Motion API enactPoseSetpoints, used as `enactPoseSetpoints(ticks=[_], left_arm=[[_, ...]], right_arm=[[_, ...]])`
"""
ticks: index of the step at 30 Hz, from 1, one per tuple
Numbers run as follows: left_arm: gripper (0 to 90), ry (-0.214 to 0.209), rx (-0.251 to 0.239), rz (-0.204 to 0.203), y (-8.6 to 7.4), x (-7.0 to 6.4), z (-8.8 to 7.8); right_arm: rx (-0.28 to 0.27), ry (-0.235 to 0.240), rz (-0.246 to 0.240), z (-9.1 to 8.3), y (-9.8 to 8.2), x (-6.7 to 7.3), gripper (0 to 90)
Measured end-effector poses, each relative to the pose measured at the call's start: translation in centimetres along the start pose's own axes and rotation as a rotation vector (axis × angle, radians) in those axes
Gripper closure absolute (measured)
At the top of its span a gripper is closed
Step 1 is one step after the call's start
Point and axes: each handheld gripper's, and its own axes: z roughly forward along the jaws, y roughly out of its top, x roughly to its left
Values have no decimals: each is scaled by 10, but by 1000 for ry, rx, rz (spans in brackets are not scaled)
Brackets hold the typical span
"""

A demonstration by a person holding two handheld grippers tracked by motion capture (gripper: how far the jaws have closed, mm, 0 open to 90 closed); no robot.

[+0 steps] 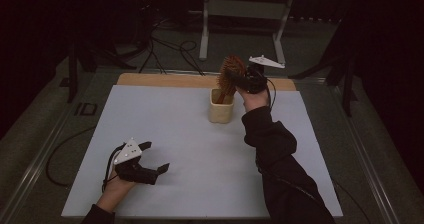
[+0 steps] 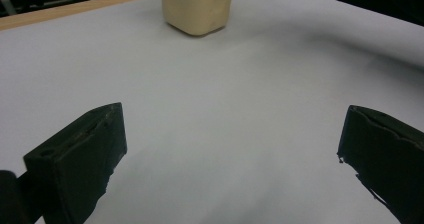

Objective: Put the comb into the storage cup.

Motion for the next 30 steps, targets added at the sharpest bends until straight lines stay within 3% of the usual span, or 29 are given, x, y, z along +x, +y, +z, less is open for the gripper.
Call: enactPoseSetpoints(ticks=[18, 22, 30], left_arm=[[0, -3, 5, -5, -2, 1, 1], [0, -4, 6, -8, -2, 2, 2], [0, -7, 3, -8, -2, 2, 2]], right_arm=[[27, 9, 48, 8, -15, -9, 519], [38, 24, 75, 8, -17, -14, 507], [57, 5, 101, 8, -19, -25, 472]])
